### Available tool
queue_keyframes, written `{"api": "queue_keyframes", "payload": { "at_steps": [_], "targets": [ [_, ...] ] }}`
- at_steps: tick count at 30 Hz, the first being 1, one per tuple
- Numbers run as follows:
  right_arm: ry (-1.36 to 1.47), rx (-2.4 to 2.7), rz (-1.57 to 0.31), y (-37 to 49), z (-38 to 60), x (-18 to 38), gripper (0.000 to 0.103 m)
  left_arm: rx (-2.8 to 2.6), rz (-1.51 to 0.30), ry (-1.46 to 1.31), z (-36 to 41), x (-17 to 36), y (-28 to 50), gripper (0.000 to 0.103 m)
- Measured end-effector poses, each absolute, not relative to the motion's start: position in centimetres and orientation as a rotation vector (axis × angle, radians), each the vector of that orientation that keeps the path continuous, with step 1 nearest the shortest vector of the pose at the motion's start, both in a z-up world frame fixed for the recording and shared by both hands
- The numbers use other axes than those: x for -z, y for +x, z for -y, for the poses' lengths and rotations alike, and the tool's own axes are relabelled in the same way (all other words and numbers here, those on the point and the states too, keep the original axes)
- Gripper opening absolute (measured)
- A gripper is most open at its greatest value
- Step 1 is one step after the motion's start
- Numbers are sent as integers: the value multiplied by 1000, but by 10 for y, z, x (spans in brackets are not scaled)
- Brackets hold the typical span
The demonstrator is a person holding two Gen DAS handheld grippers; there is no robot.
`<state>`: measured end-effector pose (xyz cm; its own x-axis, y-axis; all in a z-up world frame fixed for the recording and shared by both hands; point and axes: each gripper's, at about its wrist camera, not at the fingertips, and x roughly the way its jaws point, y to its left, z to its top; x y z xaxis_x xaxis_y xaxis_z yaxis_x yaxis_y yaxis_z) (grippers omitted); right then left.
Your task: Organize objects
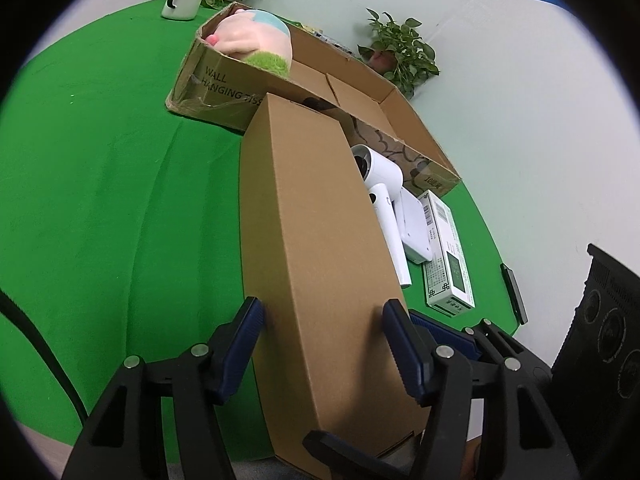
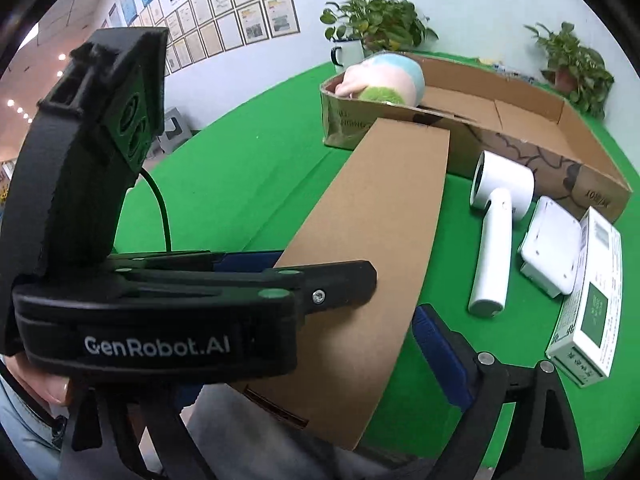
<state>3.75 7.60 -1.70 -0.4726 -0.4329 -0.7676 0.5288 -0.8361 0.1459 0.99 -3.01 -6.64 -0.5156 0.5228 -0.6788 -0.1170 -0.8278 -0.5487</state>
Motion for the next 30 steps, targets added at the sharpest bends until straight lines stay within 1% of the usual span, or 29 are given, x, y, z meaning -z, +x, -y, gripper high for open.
{"api": "queue_keyframes", "payload": {
  "at_steps": [2, 3, 4, 6, 8, 10, 11, 12, 13, 15, 20, 22, 25, 28, 30],
  "targets": [
    [1149, 2292, -107, 36, -79, 19, 90, -2359, 633, -1280, 31, 67, 9, 62],
    [1147, 2298, -86, 36, -83, 18, 82, -2366, 639, -1277, 34, 66, 9, 62],
    [1150, 2321, -44, 33, -89, 16, 65, -2375, 651, -1275, 38, 66, 10, 62],
    [1195, 2266, 79, 22, -103, 18, 54, -2380, 693, -1268, 46, 67, 11, 62],
    [1218, 2220, 162, 16, -111, 23, 52, -2379, 715, -1278, 53, 70, 11, 62],
    [1217, 2224, 172, 17, -112, 24, 55, -2372, 703, -1271, 53, 69, 12, 61],
    [1216, 2232, 154, 19, -110, 24, 59, -2360, 686, -1261, 49, 67, 12, 56],
    [1216, 2233, 123, 20, -105, 24, 64, -2367, 658, -1253, 45, 64, 14, 54],
    [1207, 2234, 93, 24, -102, 23, 72, -2379, 629, -1239, 41, 60, 15, 51],
    [1185, 2259, 44, 28, -100, 22, 79, -2384, 601, -1208, 36, 52, 17, 51],
    [1200, 2250, 65, 34, -114, 22, 84, -2353, 588, -1180, 24, 44, 11, 51],
    [1209, 2261, 16, 36, -115, 21, 91, -2350, 562, -1188, 16, 43, 8, 51],
    [1208, 2311, -92, 47, -115, 19, 96, -2333, 546, -1196, 7, 45, 6, 51],
    [1205, 2370, -198, 48, -110, 23, 97, -2310, 531, -1221, 3, 49, 6, 51],
    [1191, 2396, -210, 48, -111, 25, 93, -2292, 550, -1234, 4, 53, 8, 51]
  ]
}}
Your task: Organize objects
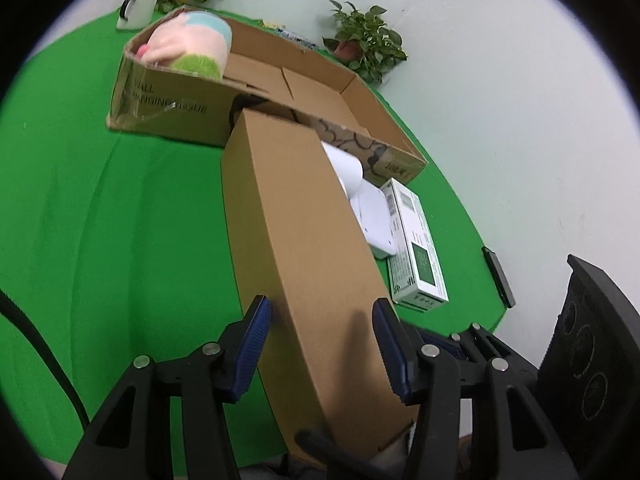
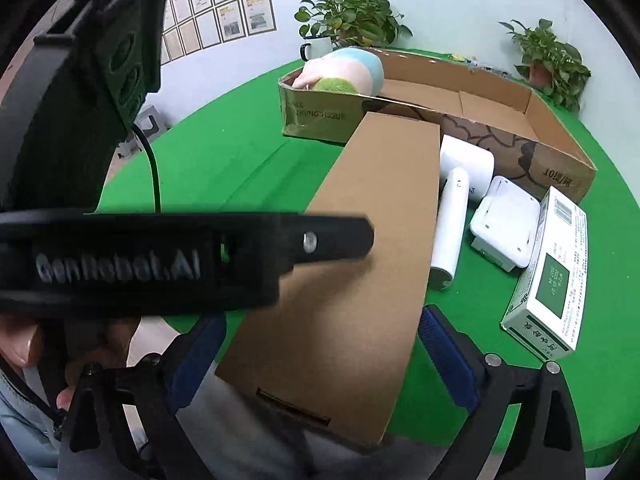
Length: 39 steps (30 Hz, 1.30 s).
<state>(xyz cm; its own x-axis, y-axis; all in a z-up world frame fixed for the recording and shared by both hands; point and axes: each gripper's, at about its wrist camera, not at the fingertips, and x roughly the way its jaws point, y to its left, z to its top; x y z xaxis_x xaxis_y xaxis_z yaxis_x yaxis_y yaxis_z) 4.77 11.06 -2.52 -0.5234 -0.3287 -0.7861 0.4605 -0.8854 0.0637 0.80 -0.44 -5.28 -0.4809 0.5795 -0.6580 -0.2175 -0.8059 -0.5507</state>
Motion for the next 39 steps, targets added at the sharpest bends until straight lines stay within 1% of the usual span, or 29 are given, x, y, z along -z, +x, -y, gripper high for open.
{"api": "queue_keyframes", "payload": {
  "at_steps": [2, 4, 5, 6, 7, 8, 10, 13, 15, 17, 19, 24, 28, 29, 30, 31, 39],
  "targets": [
    [1172, 2407, -206, 51, -112, 25, 91, -2273, 560, -1249, 8, 56, 10, 51],
    [1160, 2402, -149, 53, -118, 24, 88, -2278, 582, -1265, 15, 60, 12, 51],
    [1162, 2389, -89, 51, -123, 22, 87, -2277, 611, -1268, 20, 63, 14, 53],
    [1166, 2370, -25, 45, -128, 23, 83, -2269, 645, -1265, 25, 64, 15, 55],
    [1175, 2331, 64, 43, -135, 24, 81, -2258, 691, -1265, 31, 66, 16, 61],
    [1181, 2298, 134, 39, -140, 25, 81, -2252, 721, -1266, 35, 68, 16, 65],
    [1190, 2245, 222, 34, -145, 27, 81, -2232, 777, -1272, 42, 72, 17, 69],
    [1190, 2195, 292, 29, -145, 31, 81, -2233, 821, -1272, 51, 72, 19, 70],
    [1193, 2146, 356, 27, -145, 35, 81, -2276, 814, -1261, 56, 67, 22, 69],
    [1211, 2070, 448, 20, -146, 40, 81, -2323, 805, -1256, 61, 59, 26, 66],
    [1217, 2031, 475, 17, -144, 42, 82, -2366, 787, -1256, 63, 50, 28, 64],
    [1226, 2026, 429, 17, -132, 42, 86, -2382, 756, -1253, 60, 40, 28, 63],
    [1255, 2038, 420, 13, -139, 46, 92, -2347, 723, -1223, 43, 32, 25, 61],
    [1256, 2058, 386, 14, -141, 45, 93, -2327, 709, -1210, 37, 30, 23, 56],
    [1257, 2074, 363, 15, -142, 44, 96, -2306, 702, -1203, 33, 29, 22, 52],
    [1252, 2106, 328, 17, -145, 42, 97, -2279, 697, -1198, 28, 29, 20, 48],
    [1169, 2368, 94, 35, -179, 11, 101, -2203, 596, -1200, -21, 36, 11, 48]
  ]
}}
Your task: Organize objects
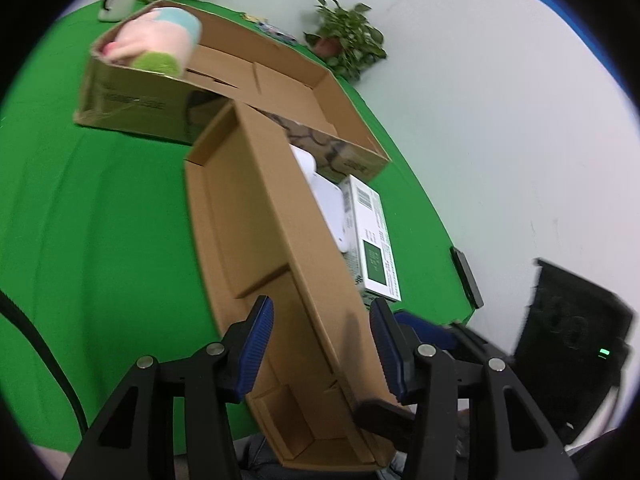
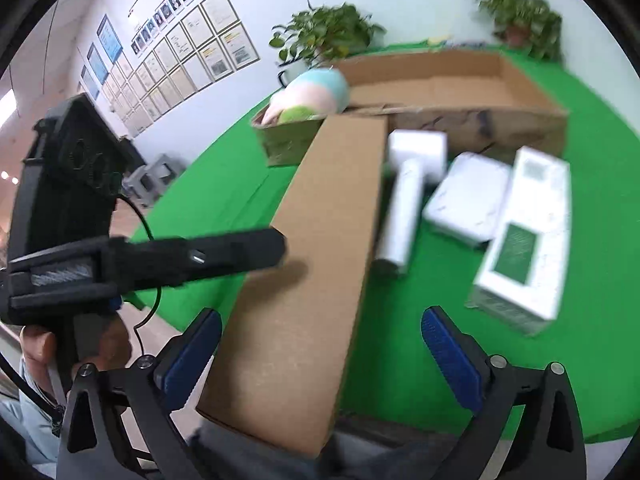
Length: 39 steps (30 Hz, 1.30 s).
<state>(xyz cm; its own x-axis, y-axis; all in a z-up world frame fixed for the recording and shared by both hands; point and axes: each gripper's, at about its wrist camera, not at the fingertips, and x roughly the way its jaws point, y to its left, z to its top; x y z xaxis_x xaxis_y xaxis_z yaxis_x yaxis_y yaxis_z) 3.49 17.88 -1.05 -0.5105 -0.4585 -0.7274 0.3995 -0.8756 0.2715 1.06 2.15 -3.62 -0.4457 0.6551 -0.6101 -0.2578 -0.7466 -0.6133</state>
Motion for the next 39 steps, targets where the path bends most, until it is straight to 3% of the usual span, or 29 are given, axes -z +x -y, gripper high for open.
{"api": "queue_keyframes", "payload": {
  "at_steps": [5, 6, 7, 9, 15, 17, 21, 24, 26, 28, 30, 35, 37, 39],
  "targets": [
    [1117, 2380, -83, 55, -165, -1, 99, -2193, 589, -1179, -30, 34, 8, 49],
    [1119, 2376, -113, 56, -159, 2, 91, -2181, 588, -1168, -33, 32, 7, 49],
    [1125, 2368, -111, 55, -157, 3, 76, -2172, 578, -1161, -37, 31, 5, 49],
    [1145, 2373, -77, 56, -159, 6, 71, -2195, 521, -1144, -50, 28, 1, 49],
    [1221, 2183, 467, 28, -202, 33, 65, -2163, 502, -1140, -52, 26, 0, 49],
    [1232, 2190, 509, 26, -211, 39, 67, -2207, 471, -1121, -45, 23, 7, 49],
    [1261, 2249, 498, 27, -222, 42, 74, -2326, 446, -1113, -18, 21, 20, 49],
    [1182, 2319, 387, 35, -218, 26, 74, -2385, 449, -1166, -1, 30, 21, 49],
    [1137, 2346, 334, 37, -212, 17, 71, -2394, 473, -1221, 7, 42, 17, 49],
    [1140, 2338, 271, 38, -196, 15, 53, -2389, 502, -1251, 12, 51, 15, 49],
    [1166, 2319, 254, 37, -186, 18, 47, -2384, 525, -1259, 16, 54, 15, 49],
    [1206, 2130, 284, 40, -139, 33, 47, -2450, 546, -1239, 41, 48, 21, 49],
    [1202, 2171, 274, 36, -136, 34, 60, -2462, 561, -1242, 51, 47, 22, 49],
    [1206, 2235, 277, 34, -141, 32, 62, -2451, 541, -1269, 52, 50, 20, 49]
  ]
}}
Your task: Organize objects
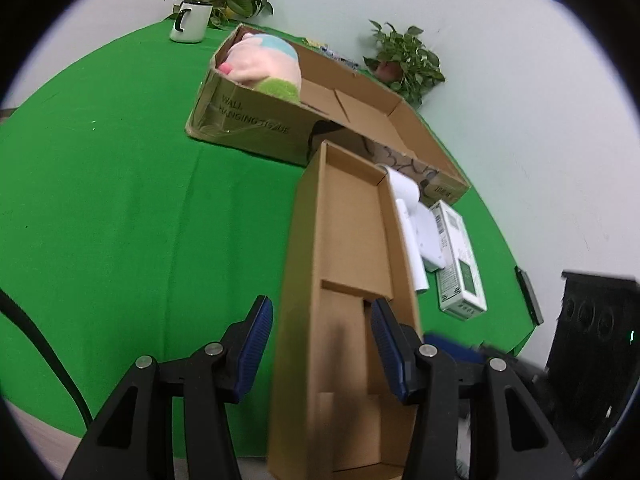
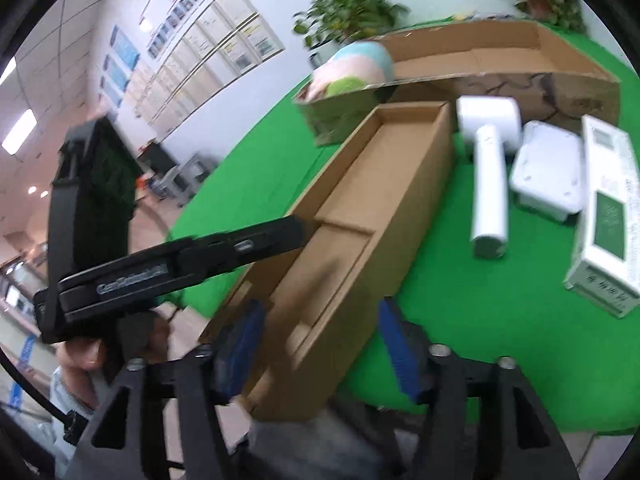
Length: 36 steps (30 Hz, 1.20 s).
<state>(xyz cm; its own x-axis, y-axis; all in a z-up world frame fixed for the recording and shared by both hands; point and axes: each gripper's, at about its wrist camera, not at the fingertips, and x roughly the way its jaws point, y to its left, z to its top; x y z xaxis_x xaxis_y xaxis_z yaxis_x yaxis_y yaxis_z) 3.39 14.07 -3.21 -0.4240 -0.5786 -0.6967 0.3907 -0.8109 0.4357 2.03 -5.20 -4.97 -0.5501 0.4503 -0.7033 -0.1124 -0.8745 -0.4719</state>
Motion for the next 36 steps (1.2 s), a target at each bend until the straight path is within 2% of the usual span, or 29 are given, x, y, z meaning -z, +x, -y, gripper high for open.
{"api": "queue_keyframes", "payload": {
  "at_steps": [1, 2, 3, 5, 6, 7, 9, 13, 18, 21, 23, 25, 36],
  "targets": [
    [1216, 2263, 273, 32, -143, 32, 62, -2440, 530, -1292, 51, 52, 19, 48],
    [1224, 2283, 266, 30, -144, 32, 62, -2426, 522, -1301, 49, 55, 18, 39],
    [1236, 2311, 244, 30, -144, 32, 62, -2408, 506, -1311, 44, 57, 17, 35],
    [1253, 2353, 191, 30, -139, 35, 57, -2410, 449, -1319, 31, 60, 18, 33],
    [1256, 2360, 191, 27, -140, 37, 50, -2394, 438, -1325, 26, 60, 23, 33],
    [1263, 2367, 185, 23, -142, 39, 39, -2362, 436, -1329, 21, 61, 26, 33],
    [1262, 2414, 131, 24, -144, 38, 30, -2317, 413, -1340, 11, 62, 36, 32],
    [1251, 2476, 134, 29, -158, 36, 30, -2321, 410, -1350, 6, 66, 41, 33],
    [1240, 2486, 26, 34, -150, 34, 30, -2367, 454, -1379, 11, 68, 29, 34],
    [1268, 2465, 44, 27, -145, 41, 30, -2423, 410, -1368, 6, 64, 25, 33],
    [1289, 2465, 48, 19, -142, 46, 27, -2444, 397, -1361, 4, 64, 21, 30],
    [1304, 2460, 68, 15, -141, 50, 18, -2420, 430, -1352, 2, 65, 19, 22],
    [1268, 2506, 38, 22, -133, 49, 14, -2513, 305, -1337, -8, 55, 32, 20]
  ]
}}
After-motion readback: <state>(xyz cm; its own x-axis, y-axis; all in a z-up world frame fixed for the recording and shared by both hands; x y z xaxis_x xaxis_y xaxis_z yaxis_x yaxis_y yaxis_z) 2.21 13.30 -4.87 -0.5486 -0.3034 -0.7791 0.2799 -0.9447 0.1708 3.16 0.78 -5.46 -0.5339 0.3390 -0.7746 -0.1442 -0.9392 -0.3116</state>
